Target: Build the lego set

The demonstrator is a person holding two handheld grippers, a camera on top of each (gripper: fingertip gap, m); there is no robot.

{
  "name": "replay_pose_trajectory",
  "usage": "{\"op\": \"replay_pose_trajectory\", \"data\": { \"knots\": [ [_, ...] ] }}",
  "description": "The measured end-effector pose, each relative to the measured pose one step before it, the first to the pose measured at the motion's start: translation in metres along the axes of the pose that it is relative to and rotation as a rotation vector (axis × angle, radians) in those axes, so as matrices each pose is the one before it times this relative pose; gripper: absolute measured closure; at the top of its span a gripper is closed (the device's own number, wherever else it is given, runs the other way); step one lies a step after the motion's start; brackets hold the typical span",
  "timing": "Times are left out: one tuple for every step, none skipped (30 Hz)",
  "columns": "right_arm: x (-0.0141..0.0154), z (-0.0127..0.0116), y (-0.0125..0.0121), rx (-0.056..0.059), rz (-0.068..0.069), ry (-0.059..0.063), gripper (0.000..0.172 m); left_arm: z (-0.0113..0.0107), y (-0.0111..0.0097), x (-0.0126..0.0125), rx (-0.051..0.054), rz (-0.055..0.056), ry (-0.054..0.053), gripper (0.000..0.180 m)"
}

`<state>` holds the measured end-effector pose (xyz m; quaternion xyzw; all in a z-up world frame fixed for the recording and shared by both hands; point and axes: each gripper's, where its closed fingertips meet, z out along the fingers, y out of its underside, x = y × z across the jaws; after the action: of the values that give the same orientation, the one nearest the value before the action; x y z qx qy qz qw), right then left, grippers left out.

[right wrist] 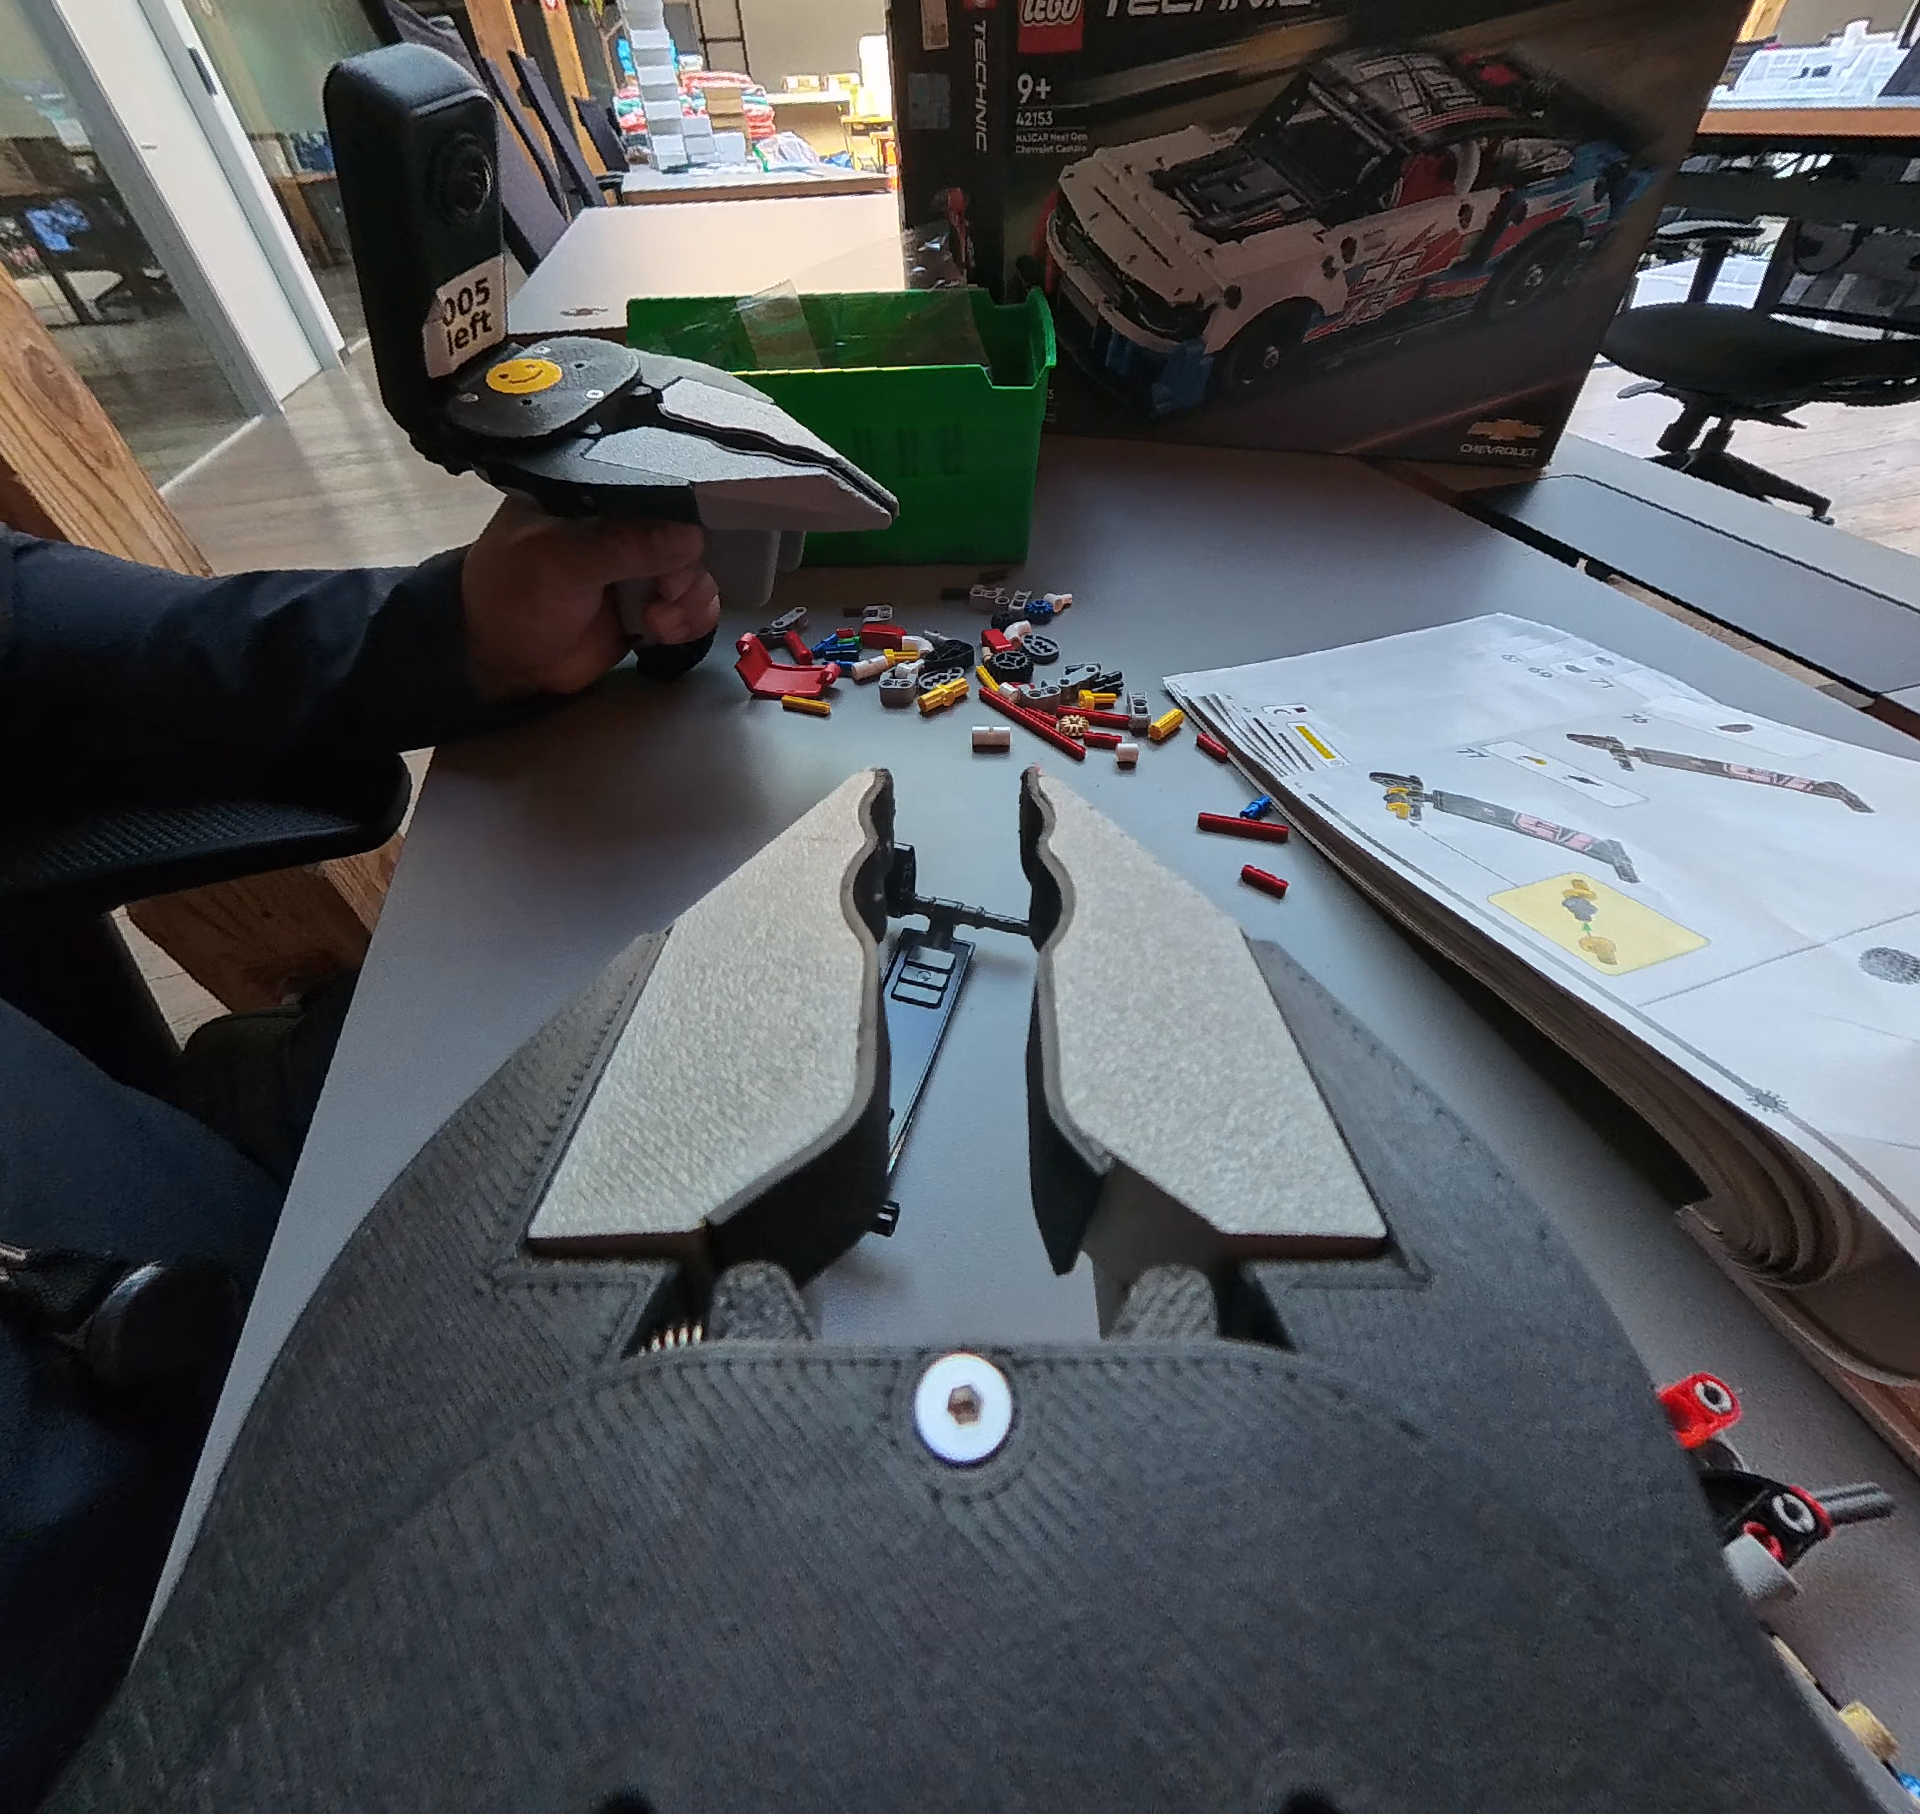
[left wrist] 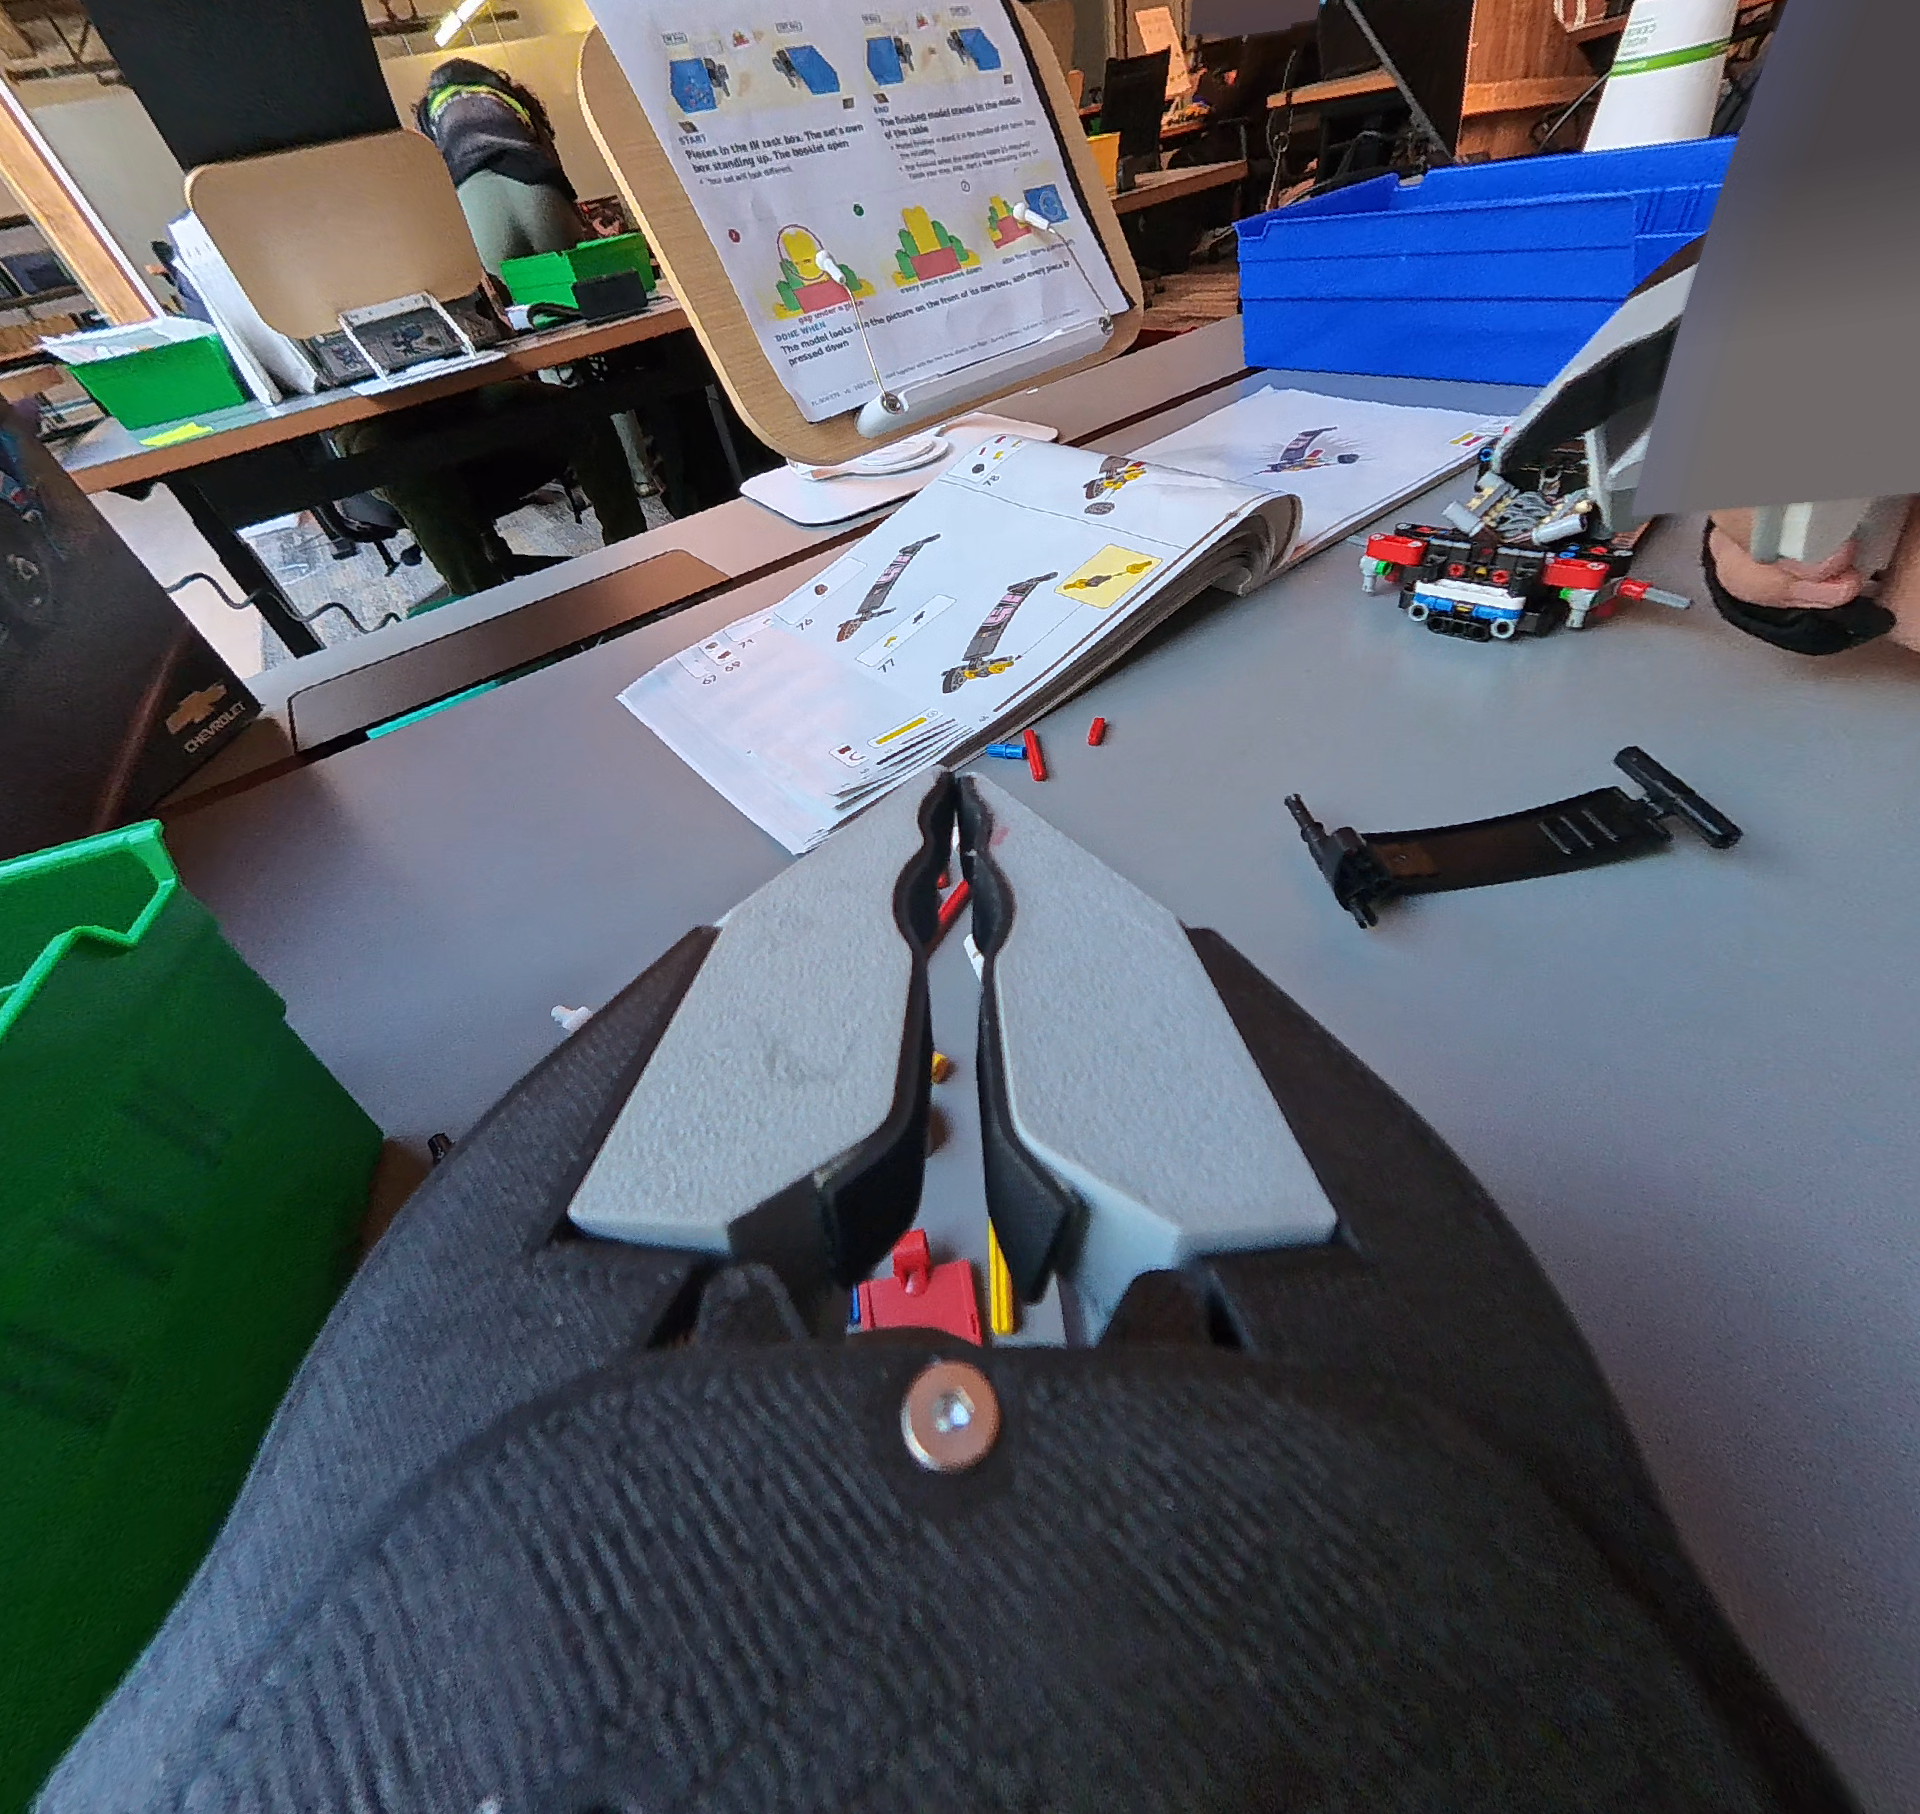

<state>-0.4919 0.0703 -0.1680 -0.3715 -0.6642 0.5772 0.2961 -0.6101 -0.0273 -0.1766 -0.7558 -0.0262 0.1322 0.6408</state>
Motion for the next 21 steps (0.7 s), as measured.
{"op": "replay_pose_trajectory", "data": {
  "knots": [
    [0.00007, -0.00003, -0.0001, 0.0007, 0.001, -0.0012, 0.151, 0.0001, -0.00003, 0.00017, 0.0001, 0.0003, 0.0012, 0.18],
    [0.00002, -0.00001, 0.00008, 0.0001, 0.0013, -0.0008, 0.151, -0.00001, -0.00003, 0.00025, 0.0001, 0.0004, 0.0013, 0.18],
    [-0.00009, 0.0, 0.00004, -0.0004, 0.001, -0.0011, 0.151, -0.00004, -0.00016, 0.00025, 0.0002, 0.0007, 0.0009, 0.18],
    [-0.00021, 0.00006, -0.00002, 0.0001, 0.0001, -0.0008, 0.151, 0.00001, -0.00009, 0.00018, 0.0005, 0.0007, 0.001, 0.18],
    [-0.0002, 0.00007, 0.0001, 0.0, -0.0004, -0.0011, 0.151, -0.00011, -0.00009, -0.00003, 0.0001, 0.0002, 0.0001, 0.18],
    [-0.0002, 0.0002, 0.0001, -0.001, -0.0002, -0.0012, 0.152, -0.00012, -0.00017, 0.00005, 0.0014, 0.0, 0.0, 0.18],
    [-0.00025, 0.0002, 0.00023, -0.0012, -0.0002, -0.0015, 0.152, -0.00018, -0.00042, -0.00002, 0.002, -0.0001, 0.0004, 0.18],
    [-0.0003, 0.00018, 0.00028, -0.0016, 0.0005, -0.0015, 0.152, -0.00012, -0.00011, 0.00006, 0.001, -0.0006, 0.0004, 0.18],
    [-0.00011, 0.00017, 0.00006, -0.0007, 0.0001, -0.001, 0.153, -0.00004, 0.00003, 0.0, 0.0001, -0.001, 0.001, 0.18],
    [-0.00008, -0.00006, -0.00016, 0.0005, -0.0004, -0.0003, 0.153, 0.00001, -0.00003, -0.00001, -0.0003, -0.0011, 0.0009, 0.18],
    [-0.00012, -0.00001, -0.00013, 0.001, -0.0003, -0.0007, 0.153, -0.00007, -0.00004, 0.00003, 0.0004, -0.0003, 0.0002, 0.18],
    [-0.00013, -0.00007, -0.00015, 0.0005, 0.0, -0.0005, 0.153, -0.00008, -0.00025, 0.00002, 0.0011, 0.0006, -0.0006, 0.18],
    [-0.00004, -0.00001, 0.00002, -0.0001, 0.0, -0.0003, 0.153, -0.00016, -0.00027, -0.00008, 0.0013, 0.0011, -0.001, 0.18],
    [-0.00006, 0.0, 0.00001, 0.0, 0.0002, -0.0004, 0.153, -0.00006, -0.00006, -0.00011, 0.0006, 0.0004, -0.0004, 0.18],
    [-0.00006, -0.00004, -0.00003, 0.0003, 0.0004, -0.0008, 0.154, -0.00002, 0.00005, 0.00005, -0.0003, -0.0004, 0.0002, 0.18],
    [-0.00014, 0.00009, -0.00007, 0.0005, -0.0003, -0.0005, 0.154, 0.0001, 0.00017, 0.00007, -0.0005, -0.0004, 0.0007, 0.18],
    [-0.00012, 0.00003, 0.00005, -0.0004, -0.0005, -0.0005, 0.154, 0.00003, 0.00017, 0.00003, -0.0013, -0.0007, 0.0004, 0.18],
    [-0.00012, 0.00005, 0.00028, -0.0014, 0.0001, -0.0006, 0.154, -0.00004, -0.00004, 0.00003, 0.0001, 0.0007, -0.0008, 0.18],
    [-0.00009, 0.00006, 0.00001, -0.0009, -0.0001, -0.0005, 0.154, -0.00008, -0.00031, -0.00005, 0.0014, 0.0014, -0.0015, 0.18],
    [-0.00008, -0.00007, -0.00018, 0.0007, -0.0012, 0.0003, 0.154, -0.00009, -0.00005, -0.00003, 0.0004, 0.0005, -0.0005, 0.18],
    [-0.00007, -0.00013, -0.00021, 0.0011, -0.0013, 0.0007, 0.154, 0.00014, 0.00025, 0.00003, -0.0012, -0.0007, 0.0002, 0.18]
  ]
}}
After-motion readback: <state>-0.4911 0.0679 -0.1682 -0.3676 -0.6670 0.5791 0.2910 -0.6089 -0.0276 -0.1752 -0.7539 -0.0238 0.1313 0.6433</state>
